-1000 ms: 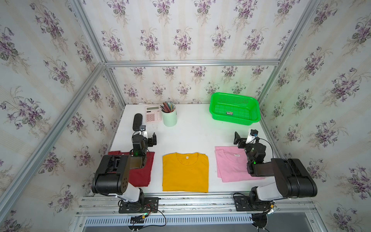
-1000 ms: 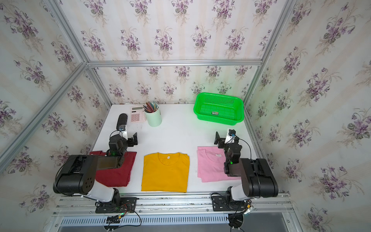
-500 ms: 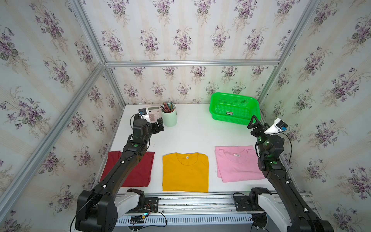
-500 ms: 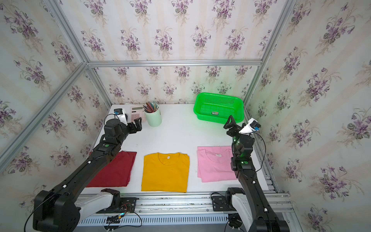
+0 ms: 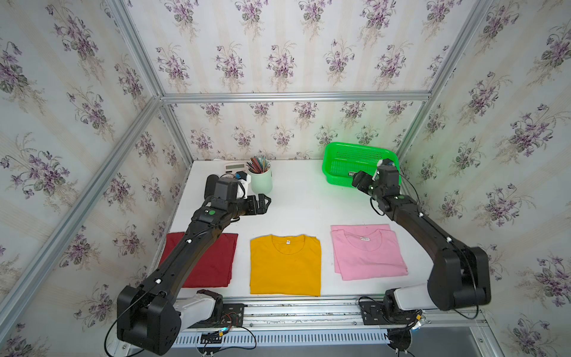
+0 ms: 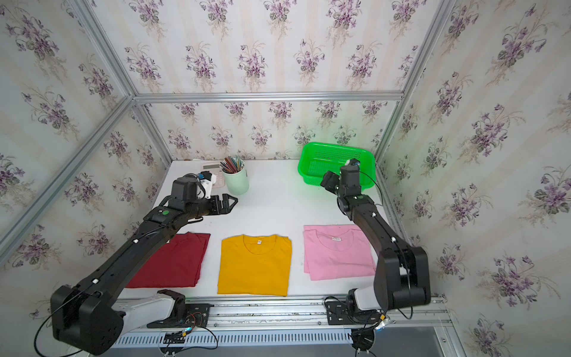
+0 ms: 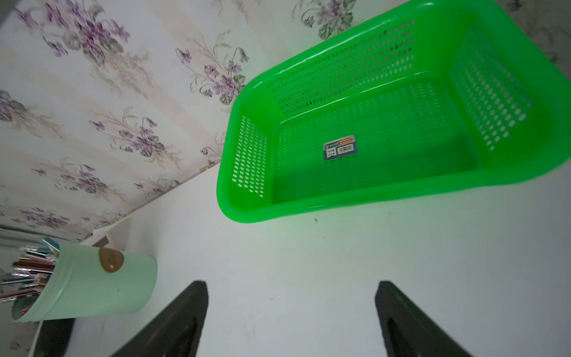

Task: Put the folded t-shirts into the basket
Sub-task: Move the bin to the center of the board.

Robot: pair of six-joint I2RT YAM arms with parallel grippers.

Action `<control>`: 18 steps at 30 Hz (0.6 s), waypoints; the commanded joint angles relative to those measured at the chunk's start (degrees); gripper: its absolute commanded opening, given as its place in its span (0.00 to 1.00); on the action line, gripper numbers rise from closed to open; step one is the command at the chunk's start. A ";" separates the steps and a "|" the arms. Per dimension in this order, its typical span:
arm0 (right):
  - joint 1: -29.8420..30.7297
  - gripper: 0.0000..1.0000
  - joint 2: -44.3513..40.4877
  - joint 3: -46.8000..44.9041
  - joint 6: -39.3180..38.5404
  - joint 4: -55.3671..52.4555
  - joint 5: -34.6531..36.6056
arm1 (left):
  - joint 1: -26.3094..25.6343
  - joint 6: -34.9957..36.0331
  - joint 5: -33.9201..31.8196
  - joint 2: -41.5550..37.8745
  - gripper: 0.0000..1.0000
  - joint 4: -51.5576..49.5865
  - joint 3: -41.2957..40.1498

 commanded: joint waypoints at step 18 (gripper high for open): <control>2.27 0.87 40.59 42.47 -24.94 -11.43 -25.79 | -4.45 9.03 -11.71 13.94 1.00 -20.45 9.10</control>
